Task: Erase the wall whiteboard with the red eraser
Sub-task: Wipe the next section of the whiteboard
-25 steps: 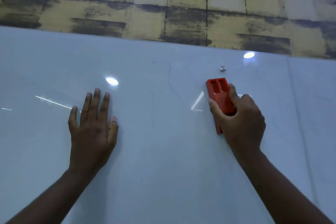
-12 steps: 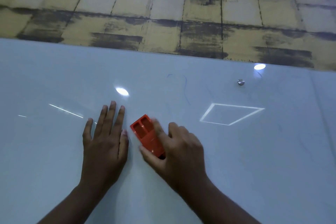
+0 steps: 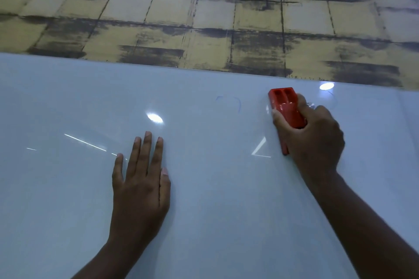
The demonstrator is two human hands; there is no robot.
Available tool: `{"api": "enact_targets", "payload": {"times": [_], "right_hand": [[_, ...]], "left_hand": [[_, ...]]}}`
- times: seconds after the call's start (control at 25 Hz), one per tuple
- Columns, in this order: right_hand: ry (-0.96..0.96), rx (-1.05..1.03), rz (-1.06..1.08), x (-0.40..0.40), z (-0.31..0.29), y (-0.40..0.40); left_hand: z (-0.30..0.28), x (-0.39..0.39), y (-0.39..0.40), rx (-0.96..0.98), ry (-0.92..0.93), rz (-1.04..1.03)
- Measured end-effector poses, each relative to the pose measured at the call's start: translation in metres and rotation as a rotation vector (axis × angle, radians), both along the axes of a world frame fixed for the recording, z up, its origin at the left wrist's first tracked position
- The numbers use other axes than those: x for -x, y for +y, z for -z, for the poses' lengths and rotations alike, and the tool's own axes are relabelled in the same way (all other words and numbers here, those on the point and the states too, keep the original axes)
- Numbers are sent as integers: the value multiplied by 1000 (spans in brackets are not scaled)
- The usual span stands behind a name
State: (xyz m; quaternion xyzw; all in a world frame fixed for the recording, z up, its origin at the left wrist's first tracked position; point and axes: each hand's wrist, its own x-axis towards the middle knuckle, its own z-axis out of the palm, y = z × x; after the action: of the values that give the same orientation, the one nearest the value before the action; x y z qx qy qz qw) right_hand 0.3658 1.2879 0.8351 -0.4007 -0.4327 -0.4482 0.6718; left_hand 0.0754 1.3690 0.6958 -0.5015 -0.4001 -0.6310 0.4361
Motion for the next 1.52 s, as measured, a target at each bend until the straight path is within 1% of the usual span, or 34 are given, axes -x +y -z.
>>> {"api": "enact_targets", "payload": {"times": [0.08, 0.12, 0.28, 0.36, 0.44, 0.52, 0.56, 0.68, 0.8, 0.88, 0.96, 1.04, 1.08, 1.16, 1.24, 1.32, 1.44, 1.52], "right_hand": [[-45, 21, -8, 34, 1, 9], [-105, 28, -3, 55, 3, 14], [-460, 59, 21, 141, 32, 29], [-558, 53, -5, 159, 43, 33], [-598, 43, 14, 157, 38, 31], [-586, 65, 62, 142, 17, 25], [-536, 87, 76, 129, 1, 21], [-253, 96, 68, 79, -47, 10], [-44, 10, 56, 43, -71, 9], [32, -31, 25, 39, -82, 11], [72, -38, -11, 46, -92, 12], [46, -3, -9, 62, -93, 13], [-9, 21, 16, 75, -87, 14], [-180, 44, 48, 106, -62, 21], [-347, 33, 25, 134, -29, 27], [-436, 7, 20, 146, -5, 31], [-482, -13, 97, 125, -6, 27], [-387, 15, 143, 87, -24, 20]], "left_hand": [[0, 0, 0, -3, 1, -7], [0, 0, 0, -6, 3, -11], [-1, 3, 0, -16, 21, -22], [-2, 5, 1, -19, 29, -15], [-2, 5, 1, -20, 27, -19], [-3, 3, -3, -14, -8, -11], [-7, 1, -6, -9, -39, 4], [-33, -5, -20, 7, -114, 69], [-72, -8, -26, -33, -47, 77], [-89, -10, -20, -57, 26, 64], [-92, -15, -10, -78, 72, 42], [-89, -19, -4, -105, 80, 16], [-88, -19, -2, -120, 81, 8], [-89, -16, 1, -142, 87, 20], [-89, -13, 2, -153, 71, 74], [-87, -10, 4, -159, 42, 114], [-83, -7, 1, -164, 59, 79], [-83, -7, -2, -151, 58, 60]]}}
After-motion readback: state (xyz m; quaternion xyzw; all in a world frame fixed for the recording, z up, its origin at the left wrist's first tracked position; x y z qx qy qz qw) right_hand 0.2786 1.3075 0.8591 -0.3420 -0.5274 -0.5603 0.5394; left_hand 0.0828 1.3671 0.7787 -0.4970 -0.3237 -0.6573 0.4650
